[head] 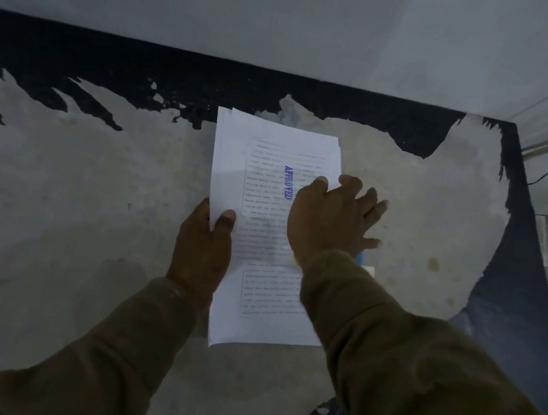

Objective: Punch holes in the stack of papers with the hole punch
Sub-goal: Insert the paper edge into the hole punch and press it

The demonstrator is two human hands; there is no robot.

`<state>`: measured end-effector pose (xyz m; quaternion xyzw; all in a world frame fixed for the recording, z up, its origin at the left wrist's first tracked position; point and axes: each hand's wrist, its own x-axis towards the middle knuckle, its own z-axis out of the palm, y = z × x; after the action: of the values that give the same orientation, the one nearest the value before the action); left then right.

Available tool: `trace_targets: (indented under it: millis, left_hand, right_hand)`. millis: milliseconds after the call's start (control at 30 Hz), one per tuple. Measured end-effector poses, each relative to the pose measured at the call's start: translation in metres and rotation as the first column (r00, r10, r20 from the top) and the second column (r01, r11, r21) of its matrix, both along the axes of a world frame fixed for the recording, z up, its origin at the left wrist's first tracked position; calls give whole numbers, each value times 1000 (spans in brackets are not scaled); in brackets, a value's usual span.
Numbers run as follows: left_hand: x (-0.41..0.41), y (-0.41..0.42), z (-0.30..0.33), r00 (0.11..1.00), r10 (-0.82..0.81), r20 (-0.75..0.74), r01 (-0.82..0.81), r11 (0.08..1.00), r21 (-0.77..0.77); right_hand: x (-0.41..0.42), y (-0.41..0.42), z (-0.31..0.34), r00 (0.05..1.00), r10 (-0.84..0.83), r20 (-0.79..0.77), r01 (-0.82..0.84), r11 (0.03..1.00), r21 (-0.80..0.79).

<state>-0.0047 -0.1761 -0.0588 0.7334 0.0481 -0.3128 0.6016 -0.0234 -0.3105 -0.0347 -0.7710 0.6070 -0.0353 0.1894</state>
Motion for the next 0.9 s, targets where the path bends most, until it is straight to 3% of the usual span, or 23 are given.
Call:
trace_targets:
  millis: [200,500,900]
  left_hand:
    - [0,0,-8,995,-66,80,65,998,11]
    - [0,5,-5,998,-63,-4,62,994,-84]
    - [-2,3,-5,999,-38,0,38,997,-72]
  right_hand:
    - [-1,8,-26,995,82,-51,-92,969,-231]
    - [2,12,-25,997,31,-68,-45,973,-225]
    - [3,12,-27,994,48,-100,-74,961,-268]
